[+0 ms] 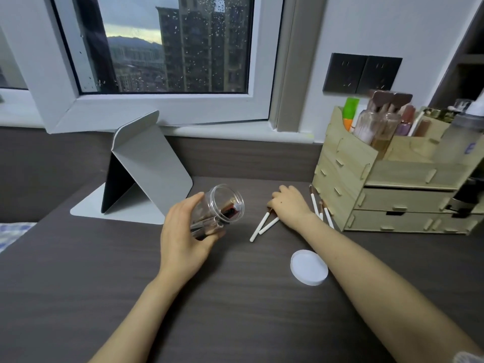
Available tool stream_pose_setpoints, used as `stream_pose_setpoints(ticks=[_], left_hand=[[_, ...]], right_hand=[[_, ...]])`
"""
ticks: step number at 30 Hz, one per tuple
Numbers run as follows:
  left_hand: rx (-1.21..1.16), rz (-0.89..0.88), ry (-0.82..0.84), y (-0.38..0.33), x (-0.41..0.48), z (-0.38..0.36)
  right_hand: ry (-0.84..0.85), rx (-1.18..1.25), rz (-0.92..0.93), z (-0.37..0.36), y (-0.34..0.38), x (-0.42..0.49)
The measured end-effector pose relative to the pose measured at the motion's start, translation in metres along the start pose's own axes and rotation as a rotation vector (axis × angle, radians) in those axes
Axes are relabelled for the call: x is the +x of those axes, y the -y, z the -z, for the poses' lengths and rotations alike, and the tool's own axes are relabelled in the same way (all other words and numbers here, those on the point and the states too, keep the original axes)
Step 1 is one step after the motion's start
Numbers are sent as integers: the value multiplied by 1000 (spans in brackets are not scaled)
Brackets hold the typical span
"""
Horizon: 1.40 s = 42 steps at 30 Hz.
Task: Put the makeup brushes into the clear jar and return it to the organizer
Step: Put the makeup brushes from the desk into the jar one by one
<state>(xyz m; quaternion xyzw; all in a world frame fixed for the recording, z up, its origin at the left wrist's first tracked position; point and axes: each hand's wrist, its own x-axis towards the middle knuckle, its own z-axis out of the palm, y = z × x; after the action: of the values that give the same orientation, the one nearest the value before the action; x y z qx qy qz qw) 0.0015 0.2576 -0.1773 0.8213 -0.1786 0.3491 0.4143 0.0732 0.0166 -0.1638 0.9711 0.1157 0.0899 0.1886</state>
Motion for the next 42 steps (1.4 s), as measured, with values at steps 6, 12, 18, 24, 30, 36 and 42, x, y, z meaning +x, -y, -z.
stream_pose_setpoints(ticks=[6,12,18,24,30,36,42], left_hand=[[6,14,-5,2,3,0],[34,27,-37,4,4,0],[11,39,-70,5,4,2],[41,-14,-51,7,3,0],[77,-99,-19,6,1,-3],[87,-197,54,6,-2,-5],[74,-184,60,5,-2,-3]], right_hand=[[37,-257,178,4,3,19],[44,-50,133,6,-1,9],[-150,629,-114,25,-23,-36],[-530,972,-268,59,-40,-103],[-528,764,-87,100,-7,-125],[-509,756,14,97,50,-96],[-460,969,71,84,59,-84]])
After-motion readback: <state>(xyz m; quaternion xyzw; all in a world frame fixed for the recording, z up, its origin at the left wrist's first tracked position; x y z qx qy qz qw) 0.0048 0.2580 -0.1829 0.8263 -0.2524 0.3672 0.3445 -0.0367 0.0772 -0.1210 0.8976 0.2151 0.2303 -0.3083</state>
